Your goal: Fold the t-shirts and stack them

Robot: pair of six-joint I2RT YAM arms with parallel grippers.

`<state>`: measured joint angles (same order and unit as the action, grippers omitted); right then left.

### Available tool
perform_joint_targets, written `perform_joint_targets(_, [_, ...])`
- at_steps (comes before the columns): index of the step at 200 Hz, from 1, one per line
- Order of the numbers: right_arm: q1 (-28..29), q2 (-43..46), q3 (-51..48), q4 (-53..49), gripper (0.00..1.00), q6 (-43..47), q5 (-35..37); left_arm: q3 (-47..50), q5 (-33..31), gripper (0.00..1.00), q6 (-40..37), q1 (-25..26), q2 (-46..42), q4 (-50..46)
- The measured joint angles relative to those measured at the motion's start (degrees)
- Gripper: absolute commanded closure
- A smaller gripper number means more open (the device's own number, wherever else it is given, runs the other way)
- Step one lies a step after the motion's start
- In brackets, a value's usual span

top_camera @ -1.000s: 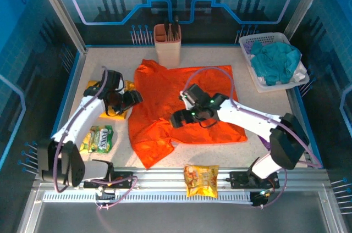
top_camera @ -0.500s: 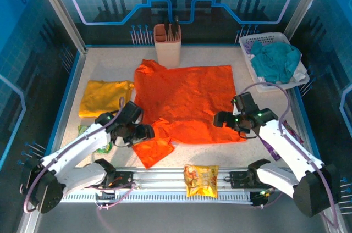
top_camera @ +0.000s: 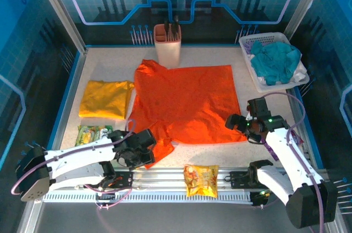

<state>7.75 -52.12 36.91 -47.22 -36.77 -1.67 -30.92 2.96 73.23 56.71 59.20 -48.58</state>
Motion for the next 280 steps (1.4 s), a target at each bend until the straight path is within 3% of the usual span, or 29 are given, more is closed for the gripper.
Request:
perform_joint_targets(62, [-0.70, 0.37, -2.86, -0.33, 0.07, -2.95, 1.31, 0.39, -1.51, 0.47, 3.82, 1.70, 6.16, 6.21])
perform_joint_targets(114, [-0.76, 0.00, -6.08, 0.35, 0.19, -5.81, 1.99, 0.31, -1.88, 0.53, 4.46, 1.70, 10.45, 9.73])
perform_joint_targets(164, [-1.09, -4.50, -7.61, 3.43, 0.24, -6.80, 4.28, 0.11, -1.86, 0.57, 4.44, 1.70, 11.32, 9.97])
perform_joint_targets(219, [-1.44, -10.49, -9.55, 9.84, 0.37, -7.39, 4.98, 0.11, -1.88, 0.65, 4.39, 1.53, 11.37, 10.91])
perform_joint_targets(280, [-1.44, -10.64, -9.73, 9.90, 0.45, -8.46, 6.19, -0.20, -1.40, 0.76, 1.62, -0.59, 12.20, 11.91])
